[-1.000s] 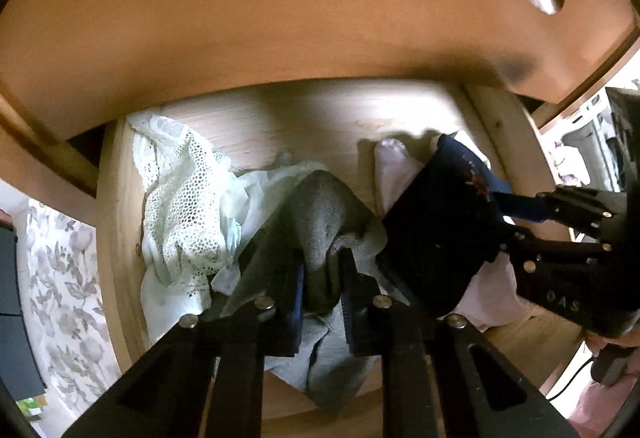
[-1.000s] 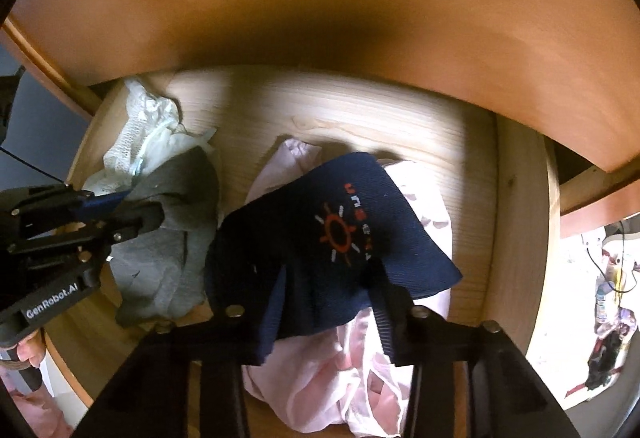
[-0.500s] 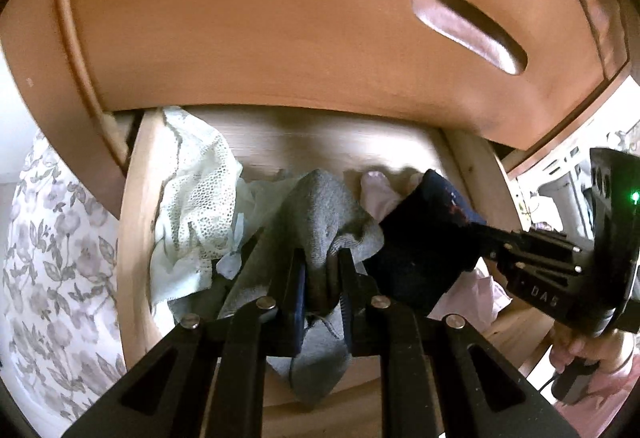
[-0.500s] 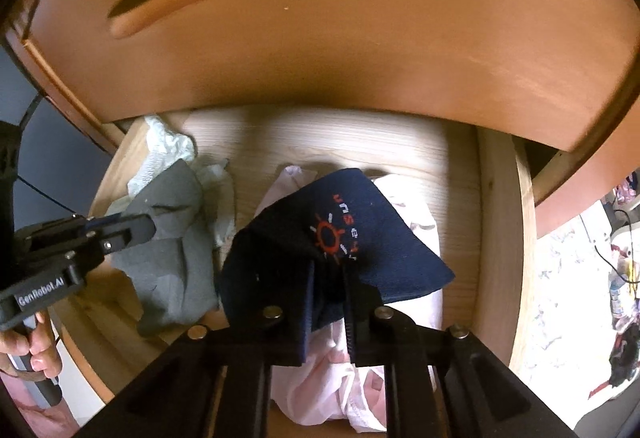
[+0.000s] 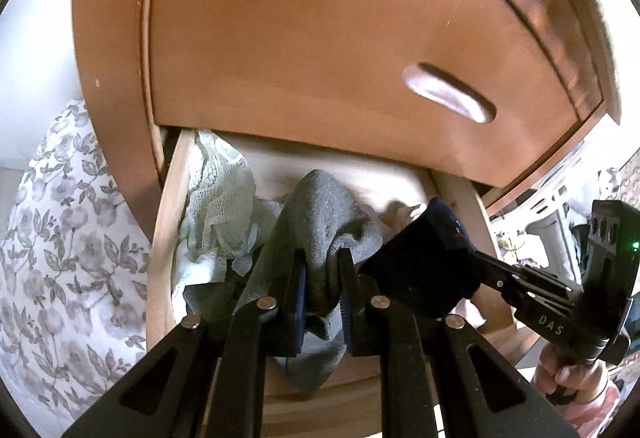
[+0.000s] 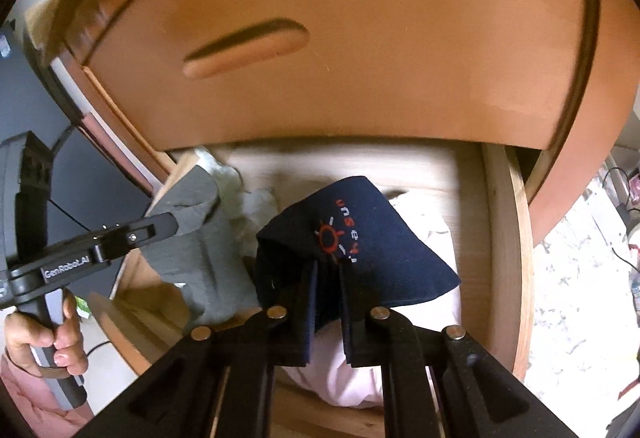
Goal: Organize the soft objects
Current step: 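Pull the grey and navy socks up from the drawer with both grippers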
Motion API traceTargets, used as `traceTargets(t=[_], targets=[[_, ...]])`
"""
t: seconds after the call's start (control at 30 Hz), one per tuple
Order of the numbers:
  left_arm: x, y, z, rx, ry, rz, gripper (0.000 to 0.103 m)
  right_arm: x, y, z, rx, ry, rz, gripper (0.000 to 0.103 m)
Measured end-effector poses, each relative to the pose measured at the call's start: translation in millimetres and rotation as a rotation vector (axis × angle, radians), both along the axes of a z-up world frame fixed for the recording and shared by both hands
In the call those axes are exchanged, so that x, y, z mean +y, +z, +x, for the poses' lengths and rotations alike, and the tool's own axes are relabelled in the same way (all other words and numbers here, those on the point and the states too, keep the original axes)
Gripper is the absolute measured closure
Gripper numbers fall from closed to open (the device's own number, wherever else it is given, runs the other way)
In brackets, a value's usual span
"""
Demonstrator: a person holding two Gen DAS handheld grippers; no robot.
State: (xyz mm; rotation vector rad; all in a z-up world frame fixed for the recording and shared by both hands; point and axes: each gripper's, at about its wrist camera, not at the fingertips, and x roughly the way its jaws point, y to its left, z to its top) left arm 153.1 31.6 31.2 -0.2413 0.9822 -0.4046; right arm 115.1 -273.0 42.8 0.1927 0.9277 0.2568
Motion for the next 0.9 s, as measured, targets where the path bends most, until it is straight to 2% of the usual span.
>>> traceTargets(t=[0.2,0.27,0.4,0.57,0.7,0.77,0.83,0.9], targets=[[11.8,12.1,-9.3,-0.044,0.034,-0.031,0.089,-11.8,21.3,-20.5,-0.073,-0.021,0.025,0.094],[14.5,16.5,-11.3,-0.059,0.041,-0.038,0.089,-14.7,24.4,-23.7,-0.087,-0.035,0.028,0.102],[16.9,22.9,-14.1,-0.082,0.048,-0.048,0.089,-22.2,33.9,-34.9,-0.113,-0.054,0.017,0.102],[15.5,18.1,-13.9,-0.068,0.061,-0.040,0.089,-21.5,27.6,-31.3,-0.068,-0.064,-0.011,0.100],[18.3,13.2,-12.4,-0.049,0.067,-0.049,0.089,-18.0,9.1,-18.9,0.040,-0.090,-0.043,0.097],[18.3,11.3,-11.9,-0.046,0.066,-0.048,0.089,-19.9,2.0,-16.0,0.085,-0.093,-0.061,0.086],[18.1,10.1,-11.5,-0.046,0.067,-0.051,0.089,-22.1,-4.1,-12.7,0.115,-0.103,-0.072,0.070],[17.0,8.3,-10.9,-0.045,0.066,-0.052,0.088,-28.7,-8.6,-9.5,0.145,-0.128,-0.066,0.067]])
